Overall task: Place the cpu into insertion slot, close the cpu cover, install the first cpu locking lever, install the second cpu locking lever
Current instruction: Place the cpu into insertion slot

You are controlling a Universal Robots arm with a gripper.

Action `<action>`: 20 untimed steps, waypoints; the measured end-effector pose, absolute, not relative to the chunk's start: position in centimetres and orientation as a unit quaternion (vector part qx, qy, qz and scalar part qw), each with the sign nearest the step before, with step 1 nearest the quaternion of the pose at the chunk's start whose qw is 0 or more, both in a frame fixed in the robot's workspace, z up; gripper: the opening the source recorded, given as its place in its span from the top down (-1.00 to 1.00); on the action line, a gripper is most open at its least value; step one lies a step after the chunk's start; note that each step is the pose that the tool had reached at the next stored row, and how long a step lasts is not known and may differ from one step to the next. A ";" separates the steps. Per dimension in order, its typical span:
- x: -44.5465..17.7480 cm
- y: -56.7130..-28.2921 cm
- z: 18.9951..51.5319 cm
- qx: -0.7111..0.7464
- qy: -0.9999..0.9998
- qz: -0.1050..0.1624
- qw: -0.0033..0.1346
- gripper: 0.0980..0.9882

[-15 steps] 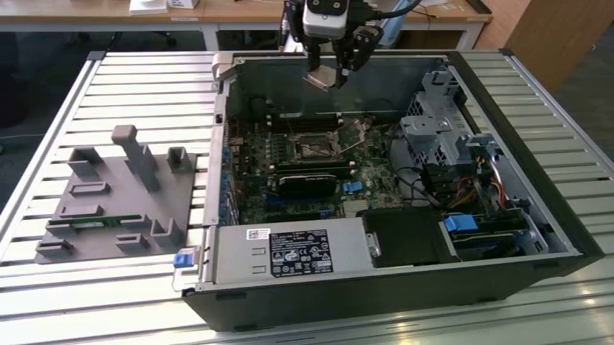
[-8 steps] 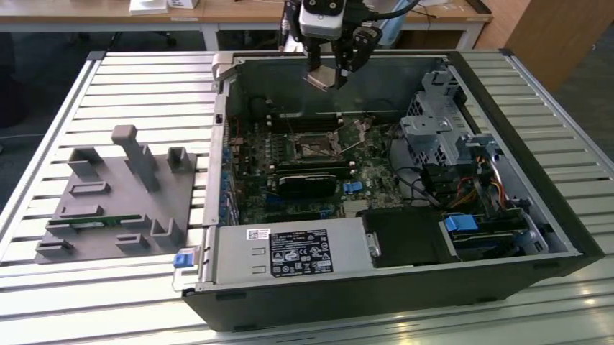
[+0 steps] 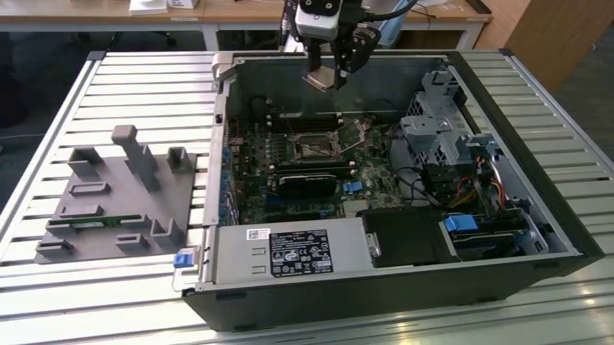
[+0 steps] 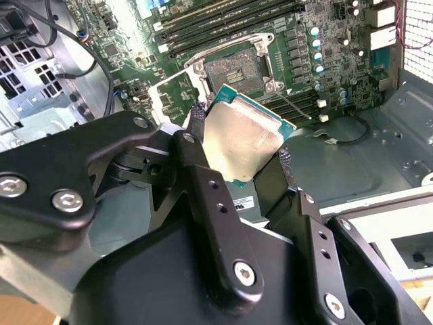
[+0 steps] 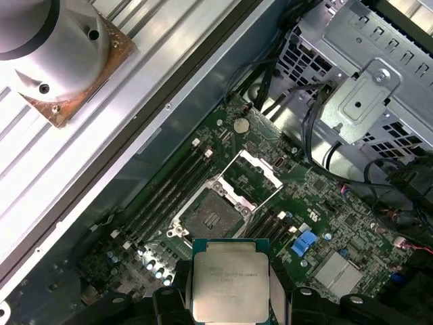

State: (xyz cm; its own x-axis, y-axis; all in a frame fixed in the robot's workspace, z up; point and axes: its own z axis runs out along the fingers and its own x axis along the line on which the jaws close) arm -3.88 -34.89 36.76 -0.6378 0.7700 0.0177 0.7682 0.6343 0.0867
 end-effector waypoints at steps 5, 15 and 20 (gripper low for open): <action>-3.9 -34.9 36.7 0.436 0.899 0.043 0.011 0.00; -4.0 -34.9 36.6 0.457 0.888 0.043 0.012 0.00; -4.0 -34.9 36.6 0.467 0.883 0.042 0.012 0.00</action>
